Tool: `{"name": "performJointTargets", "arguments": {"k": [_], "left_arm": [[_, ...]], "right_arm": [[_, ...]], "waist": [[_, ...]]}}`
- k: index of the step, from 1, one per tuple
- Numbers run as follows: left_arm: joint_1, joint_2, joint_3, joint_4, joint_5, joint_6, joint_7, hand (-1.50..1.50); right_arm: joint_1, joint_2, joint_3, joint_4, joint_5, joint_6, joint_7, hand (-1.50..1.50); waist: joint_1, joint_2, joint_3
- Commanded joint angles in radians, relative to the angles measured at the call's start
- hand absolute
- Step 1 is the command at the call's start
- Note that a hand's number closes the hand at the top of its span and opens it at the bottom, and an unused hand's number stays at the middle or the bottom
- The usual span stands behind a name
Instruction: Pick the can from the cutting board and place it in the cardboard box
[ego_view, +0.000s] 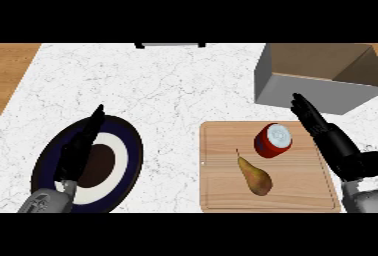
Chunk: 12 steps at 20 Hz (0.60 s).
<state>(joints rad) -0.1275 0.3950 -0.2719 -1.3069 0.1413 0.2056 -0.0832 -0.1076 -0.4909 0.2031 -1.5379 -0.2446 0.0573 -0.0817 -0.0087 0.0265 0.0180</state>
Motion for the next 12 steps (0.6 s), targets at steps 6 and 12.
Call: {"name": "performJointTargets", "arguments": {"k": [6, 12], "left_arm": [[-0.112, 0.137, 0.037, -0.147, -0.045, -0.082, -0.074, 0.0], [-0.106, 0.125, 0.05, -0.214, 0.011, -0.178, -0.012, 0.0]], "right_arm": [[-0.14, -0.161, -0.365, -0.171, -0.046, -0.172, 0.037, -1.5], [0.112, -0.276, -0.376, -0.191, 0.157, -0.124, -0.03, -1.5]], "waist": [[-0.035, -0.056, -0.02], [-0.004, -0.03, -0.018]]}}
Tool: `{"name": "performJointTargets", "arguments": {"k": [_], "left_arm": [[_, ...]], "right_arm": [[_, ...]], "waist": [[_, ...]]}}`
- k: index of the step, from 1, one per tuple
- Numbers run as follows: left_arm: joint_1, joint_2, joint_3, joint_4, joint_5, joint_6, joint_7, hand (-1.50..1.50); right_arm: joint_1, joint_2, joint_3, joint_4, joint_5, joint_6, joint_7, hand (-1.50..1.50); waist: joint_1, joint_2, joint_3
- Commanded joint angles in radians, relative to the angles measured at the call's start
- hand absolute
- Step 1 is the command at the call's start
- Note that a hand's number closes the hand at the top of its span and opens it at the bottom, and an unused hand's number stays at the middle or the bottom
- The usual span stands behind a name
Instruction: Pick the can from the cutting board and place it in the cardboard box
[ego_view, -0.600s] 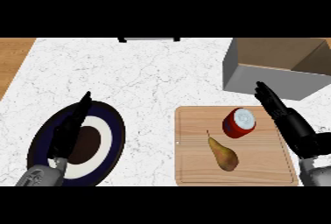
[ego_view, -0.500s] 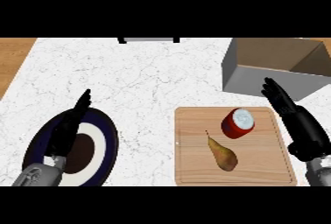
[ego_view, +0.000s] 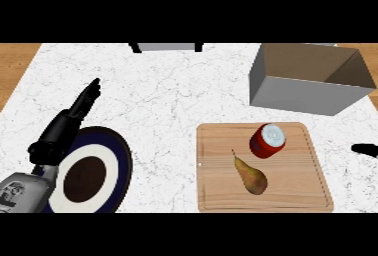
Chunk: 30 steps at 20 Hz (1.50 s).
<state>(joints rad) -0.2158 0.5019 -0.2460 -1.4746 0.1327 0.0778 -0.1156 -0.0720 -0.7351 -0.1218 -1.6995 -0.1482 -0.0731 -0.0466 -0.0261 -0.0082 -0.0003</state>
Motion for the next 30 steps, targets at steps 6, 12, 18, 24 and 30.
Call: {"name": "performJointTargets", "arguments": {"k": [6, 12, 18, 24, 30], "left_arm": [[0.009, -0.011, 0.006, -0.065, -0.015, -0.047, -0.003, 0.0], [0.009, 0.006, 0.03, -0.035, -0.006, -0.086, -0.024, 0.0], [-0.054, -0.03, 0.01, -0.063, -0.029, -0.072, 0.064, 0.0], [-0.053, -0.055, 0.031, 0.041, -0.057, -0.097, -0.034, 0.0], [-0.009, -0.089, 0.017, -0.053, -0.088, -0.077, 0.028, 0.0]], "right_arm": [[0.072, -0.085, 0.046, -0.067, 0.258, 0.035, -0.138, -1.5], [0.102, -0.229, 0.159, -0.214, 0.378, 0.18, 0.119, -1.5], [-0.035, -0.225, 0.366, -0.348, 0.462, 0.326, 0.423, -1.5], [-0.236, -0.139, 0.495, -0.39, 0.471, 0.513, 0.735, -1.5], [-0.342, 0.082, 0.62, -0.314, 0.52, 0.6, 0.976, -1.5]], "waist": [[0.031, 0.006, 0.0], [0.031, 0.007, -0.003], [0.053, 0.01, -0.002], [0.043, 0.012, -0.002], [0.037, 0.008, -0.001]]}}
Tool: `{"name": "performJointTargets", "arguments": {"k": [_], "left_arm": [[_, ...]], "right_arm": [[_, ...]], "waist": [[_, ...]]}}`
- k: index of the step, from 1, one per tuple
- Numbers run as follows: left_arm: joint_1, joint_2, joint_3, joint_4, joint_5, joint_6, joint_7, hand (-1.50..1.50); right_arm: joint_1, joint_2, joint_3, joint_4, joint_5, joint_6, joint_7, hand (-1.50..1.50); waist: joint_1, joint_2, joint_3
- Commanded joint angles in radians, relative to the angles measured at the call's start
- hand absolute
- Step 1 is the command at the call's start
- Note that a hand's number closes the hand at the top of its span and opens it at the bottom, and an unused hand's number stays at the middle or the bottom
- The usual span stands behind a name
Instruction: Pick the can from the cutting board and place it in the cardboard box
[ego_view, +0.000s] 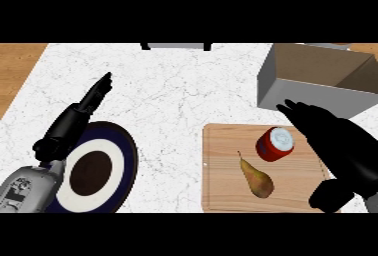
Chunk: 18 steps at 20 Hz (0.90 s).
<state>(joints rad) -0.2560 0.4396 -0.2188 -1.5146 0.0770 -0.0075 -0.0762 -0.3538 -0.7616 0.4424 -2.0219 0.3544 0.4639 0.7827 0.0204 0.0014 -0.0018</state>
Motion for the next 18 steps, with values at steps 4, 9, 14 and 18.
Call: {"name": "performJointTargets", "arguments": {"k": [4, 9, 14, 18], "left_arm": [[0.007, -0.009, 0.05, -0.035, -0.007, -0.043, 0.039, 0.0], [0.031, -0.041, 0.057, -0.046, -0.053, -0.04, 0.032, 0.0], [0.002, -0.035, 0.128, 0.002, -0.031, -0.107, 0.016, 0.0], [0.075, -0.112, 0.054, -0.086, -0.13, -0.032, 0.038, 0.0]], "right_arm": [[-0.085, 0.2, 0.051, 0.061, 0.015, 0.13, 0.185, -1.5], [-0.085, 0.249, 0.068, 0.175, 0.164, 0.11, 0.101, -1.5], [-0.036, 0.28, 0.045, 0.152, 0.259, 0.108, 0.089, -1.5], [-0.015, 0.288, 0.045, 0.25, 0.346, 0.075, -0.016, -1.5]], "waist": [[-0.013, -0.002, 0.001], [-0.014, -0.002, 0.002], [-0.021, -0.002, 0.002], [-0.016, -0.002, 0.002]]}}
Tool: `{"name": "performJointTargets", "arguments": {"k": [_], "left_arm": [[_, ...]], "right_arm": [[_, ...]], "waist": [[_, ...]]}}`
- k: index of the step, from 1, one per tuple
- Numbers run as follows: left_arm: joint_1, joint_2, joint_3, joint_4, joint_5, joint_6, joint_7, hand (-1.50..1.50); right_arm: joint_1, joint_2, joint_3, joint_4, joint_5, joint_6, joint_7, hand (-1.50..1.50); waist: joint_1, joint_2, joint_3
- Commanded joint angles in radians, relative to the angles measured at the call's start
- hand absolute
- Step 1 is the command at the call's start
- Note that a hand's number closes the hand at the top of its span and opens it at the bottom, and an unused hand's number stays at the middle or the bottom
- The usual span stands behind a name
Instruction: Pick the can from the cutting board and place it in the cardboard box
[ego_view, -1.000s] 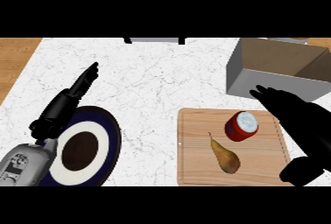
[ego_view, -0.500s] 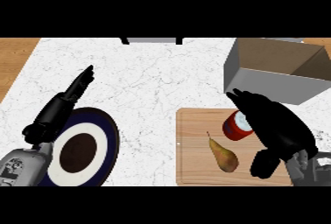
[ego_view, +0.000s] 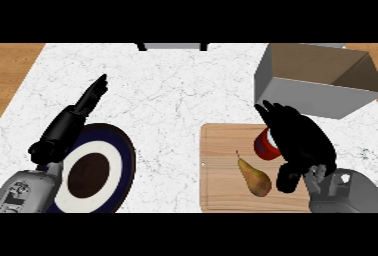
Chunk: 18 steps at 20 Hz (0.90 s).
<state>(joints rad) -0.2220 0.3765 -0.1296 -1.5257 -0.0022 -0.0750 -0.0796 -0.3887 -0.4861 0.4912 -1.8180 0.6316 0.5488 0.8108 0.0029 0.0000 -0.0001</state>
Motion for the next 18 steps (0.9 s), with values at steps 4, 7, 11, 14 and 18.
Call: {"name": "performJointTargets", "arguments": {"k": [4, 7, 11, 14, 18], "left_arm": [[-0.036, -0.035, 0.039, 0.028, -0.031, -0.035, 0.018, 0.0], [0.009, -0.056, 0.019, -0.092, -0.06, -0.018, 0.085, 0.0], [0.009, -0.044, 0.089, 0.023, -0.052, -0.088, -0.037, 0.0], [0.066, -0.087, 0.048, -0.12, -0.08, -0.064, 0.061, 0.0], [0.05, -0.096, 0.077, -0.075, -0.076, -0.108, 0.042, 0.0]], "right_arm": [[0.053, 0.057, 0.009, 0.095, 0.155, -0.023, -0.063, -1.5], [0.019, 0.072, -0.02, 0.17, 0.194, -0.025, -0.12, -1.5], [0.082, 0.085, -0.05, 0.143, 0.241, -0.031, -0.164, -1.5], [0.095, 0.092, -0.102, 0.112, 0.221, 0.009, -0.198, -1.5], [0.107, 0.172, -0.077, 0.156, 0.279, 0.01, -0.192, -1.5]], "waist": [[-0.004, 0.0, 0.0], [0.001, 0.0, 0.0], [-0.004, 0.0, 0.0], [-0.002, -0.001, 0.0], [-0.002, -0.001, 0.0]]}}
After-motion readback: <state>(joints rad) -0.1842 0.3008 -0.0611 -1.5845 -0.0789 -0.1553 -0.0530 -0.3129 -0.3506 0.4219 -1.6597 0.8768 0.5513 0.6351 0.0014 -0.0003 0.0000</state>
